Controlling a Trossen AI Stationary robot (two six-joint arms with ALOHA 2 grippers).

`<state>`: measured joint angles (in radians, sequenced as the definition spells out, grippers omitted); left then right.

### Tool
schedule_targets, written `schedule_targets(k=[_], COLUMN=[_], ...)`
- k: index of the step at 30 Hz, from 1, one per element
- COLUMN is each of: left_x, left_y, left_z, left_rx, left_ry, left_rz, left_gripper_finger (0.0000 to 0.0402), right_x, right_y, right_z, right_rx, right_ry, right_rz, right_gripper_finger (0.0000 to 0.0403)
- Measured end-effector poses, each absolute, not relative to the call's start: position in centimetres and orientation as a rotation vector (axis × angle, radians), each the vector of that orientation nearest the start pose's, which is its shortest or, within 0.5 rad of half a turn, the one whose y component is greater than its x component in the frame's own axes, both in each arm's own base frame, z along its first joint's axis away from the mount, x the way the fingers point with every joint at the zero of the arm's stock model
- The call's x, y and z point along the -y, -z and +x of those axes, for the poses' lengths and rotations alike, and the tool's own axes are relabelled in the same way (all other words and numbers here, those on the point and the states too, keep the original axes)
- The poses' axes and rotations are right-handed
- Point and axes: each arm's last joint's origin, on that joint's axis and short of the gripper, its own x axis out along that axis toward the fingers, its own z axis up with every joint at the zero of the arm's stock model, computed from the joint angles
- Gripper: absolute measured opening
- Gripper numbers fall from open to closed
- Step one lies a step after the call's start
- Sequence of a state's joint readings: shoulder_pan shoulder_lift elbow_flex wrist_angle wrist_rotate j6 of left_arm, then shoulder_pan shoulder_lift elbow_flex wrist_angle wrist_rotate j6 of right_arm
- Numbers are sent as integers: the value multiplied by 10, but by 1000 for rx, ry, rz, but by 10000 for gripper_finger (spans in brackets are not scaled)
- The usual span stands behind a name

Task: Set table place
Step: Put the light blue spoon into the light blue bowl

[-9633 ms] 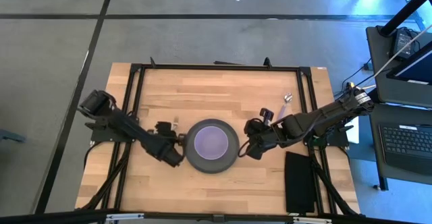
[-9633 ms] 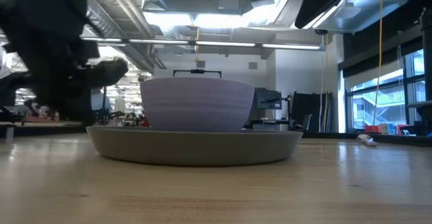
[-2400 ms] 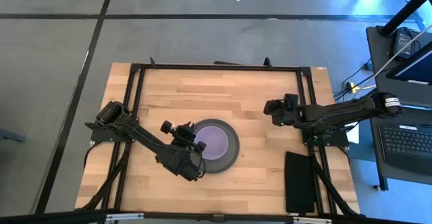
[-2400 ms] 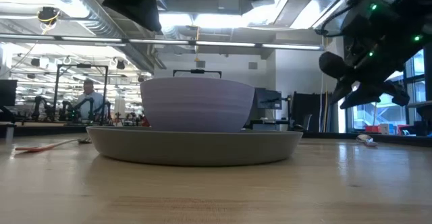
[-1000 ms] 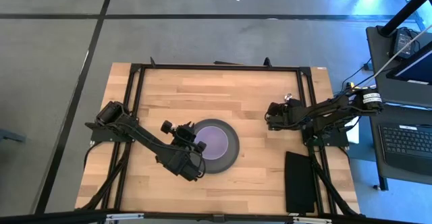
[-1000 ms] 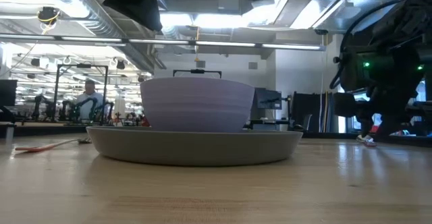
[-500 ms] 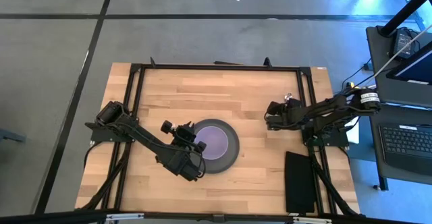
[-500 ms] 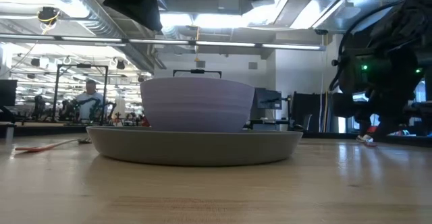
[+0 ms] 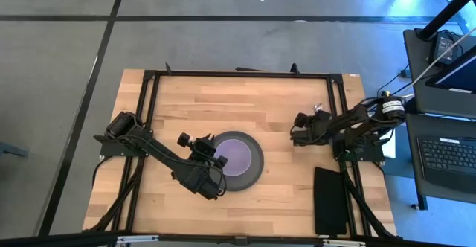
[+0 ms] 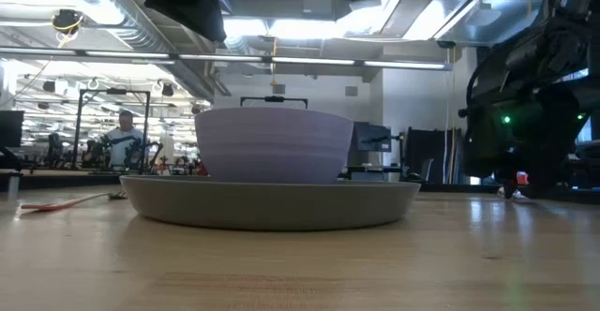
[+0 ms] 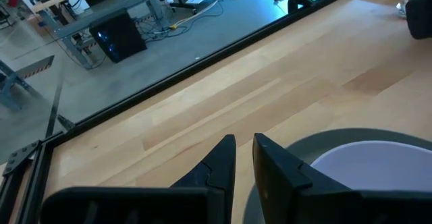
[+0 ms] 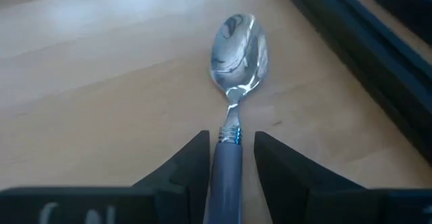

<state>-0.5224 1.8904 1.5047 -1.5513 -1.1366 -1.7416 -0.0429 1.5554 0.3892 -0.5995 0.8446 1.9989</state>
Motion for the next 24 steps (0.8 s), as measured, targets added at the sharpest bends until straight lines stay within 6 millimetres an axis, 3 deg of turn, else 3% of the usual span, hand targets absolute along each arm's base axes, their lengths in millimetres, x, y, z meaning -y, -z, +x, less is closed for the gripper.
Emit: schedule_targets(k=[4, 9, 13, 19, 24], left_x=[139, 139, 139, 139, 139], left_y=[-243, -243, -243, -243, -243], left_z=[294, 294, 294, 294, 294], left_rx=[-481, -481, -475, -479, -484], left_ry=[-1143, -1143, -1142, -1140, -1138], left_rz=[-43, -43, -39, -32, -24], left_gripper_finger=[47, 47, 47, 47, 47], right_x=[29, 30, 30, 28, 19], right_y=[-74, -71, -72, -80, -97], right_z=[149, 151, 156, 177, 200], right_rx=[-377, -379, -374, -298, -435], right_ry=[1774, 1788, 1787, 1702, 1555], right_rz=[695, 671, 677, 679, 526], right_gripper_finger=[106, 56, 56, 56, 56])
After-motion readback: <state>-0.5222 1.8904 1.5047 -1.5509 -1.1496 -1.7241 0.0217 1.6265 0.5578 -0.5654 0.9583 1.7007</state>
